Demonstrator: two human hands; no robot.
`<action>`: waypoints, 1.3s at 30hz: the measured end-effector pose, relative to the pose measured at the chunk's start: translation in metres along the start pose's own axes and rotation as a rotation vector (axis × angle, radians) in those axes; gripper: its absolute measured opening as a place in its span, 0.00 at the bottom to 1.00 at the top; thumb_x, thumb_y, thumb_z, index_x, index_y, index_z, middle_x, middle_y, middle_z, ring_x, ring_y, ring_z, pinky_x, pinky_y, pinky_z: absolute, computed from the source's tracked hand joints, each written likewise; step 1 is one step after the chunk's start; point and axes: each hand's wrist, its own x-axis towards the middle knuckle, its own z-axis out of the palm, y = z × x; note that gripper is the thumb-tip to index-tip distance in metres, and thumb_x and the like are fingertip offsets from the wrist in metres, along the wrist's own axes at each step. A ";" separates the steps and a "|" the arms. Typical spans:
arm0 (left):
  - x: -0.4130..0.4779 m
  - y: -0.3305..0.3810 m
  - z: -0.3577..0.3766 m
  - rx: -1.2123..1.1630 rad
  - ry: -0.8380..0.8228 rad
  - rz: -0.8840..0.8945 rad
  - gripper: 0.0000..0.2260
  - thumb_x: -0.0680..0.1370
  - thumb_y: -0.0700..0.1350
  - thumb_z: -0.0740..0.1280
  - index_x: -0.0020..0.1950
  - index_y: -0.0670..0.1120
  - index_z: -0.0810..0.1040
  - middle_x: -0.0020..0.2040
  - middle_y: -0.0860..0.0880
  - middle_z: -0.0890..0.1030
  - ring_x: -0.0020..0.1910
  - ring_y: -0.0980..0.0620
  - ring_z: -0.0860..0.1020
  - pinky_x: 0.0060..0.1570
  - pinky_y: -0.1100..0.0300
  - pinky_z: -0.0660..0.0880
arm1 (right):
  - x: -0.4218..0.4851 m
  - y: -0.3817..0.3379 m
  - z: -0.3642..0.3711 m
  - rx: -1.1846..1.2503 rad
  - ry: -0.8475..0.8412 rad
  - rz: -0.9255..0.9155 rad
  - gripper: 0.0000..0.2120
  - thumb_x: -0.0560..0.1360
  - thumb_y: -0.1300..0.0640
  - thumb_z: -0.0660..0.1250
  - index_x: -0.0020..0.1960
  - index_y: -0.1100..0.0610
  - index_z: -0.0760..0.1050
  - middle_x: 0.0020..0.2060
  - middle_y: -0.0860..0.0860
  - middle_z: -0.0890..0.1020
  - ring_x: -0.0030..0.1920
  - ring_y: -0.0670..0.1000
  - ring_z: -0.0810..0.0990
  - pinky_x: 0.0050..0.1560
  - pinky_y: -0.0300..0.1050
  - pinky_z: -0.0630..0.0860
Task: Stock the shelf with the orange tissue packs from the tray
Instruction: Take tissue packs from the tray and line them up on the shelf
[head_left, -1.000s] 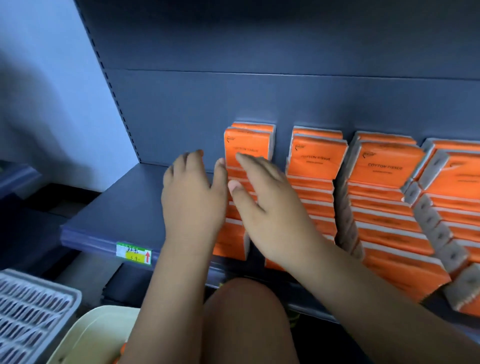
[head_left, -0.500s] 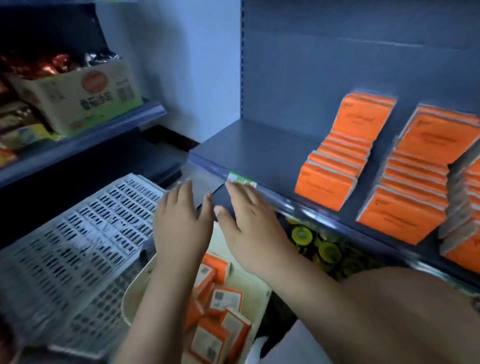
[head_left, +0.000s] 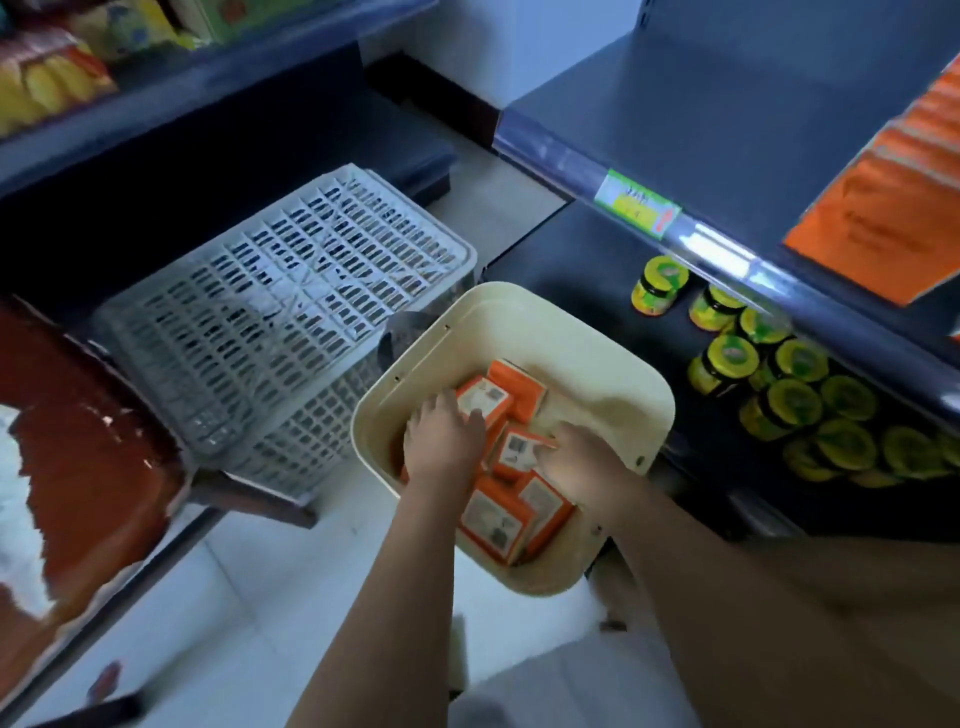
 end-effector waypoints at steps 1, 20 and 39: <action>0.002 -0.003 0.006 -0.009 -0.019 -0.049 0.21 0.82 0.52 0.60 0.71 0.43 0.71 0.71 0.41 0.73 0.70 0.36 0.69 0.71 0.44 0.67 | 0.006 0.008 0.004 -0.005 -0.037 0.016 0.09 0.82 0.49 0.61 0.56 0.51 0.77 0.51 0.51 0.81 0.52 0.54 0.81 0.54 0.51 0.79; 0.059 -0.029 0.054 -0.009 -0.019 -0.481 0.15 0.80 0.53 0.69 0.61 0.46 0.78 0.61 0.41 0.81 0.62 0.38 0.80 0.64 0.43 0.76 | 0.071 0.020 0.093 -0.167 -0.408 -0.094 0.27 0.88 0.46 0.52 0.84 0.53 0.53 0.81 0.52 0.59 0.81 0.56 0.56 0.79 0.48 0.53; 0.043 -0.023 0.043 -0.632 -0.026 -0.651 0.07 0.79 0.41 0.72 0.56 0.42 0.81 0.39 0.47 0.80 0.40 0.47 0.80 0.49 0.51 0.79 | 0.071 0.027 0.089 0.037 -0.307 0.035 0.23 0.77 0.57 0.73 0.71 0.51 0.77 0.66 0.52 0.78 0.63 0.55 0.79 0.64 0.46 0.76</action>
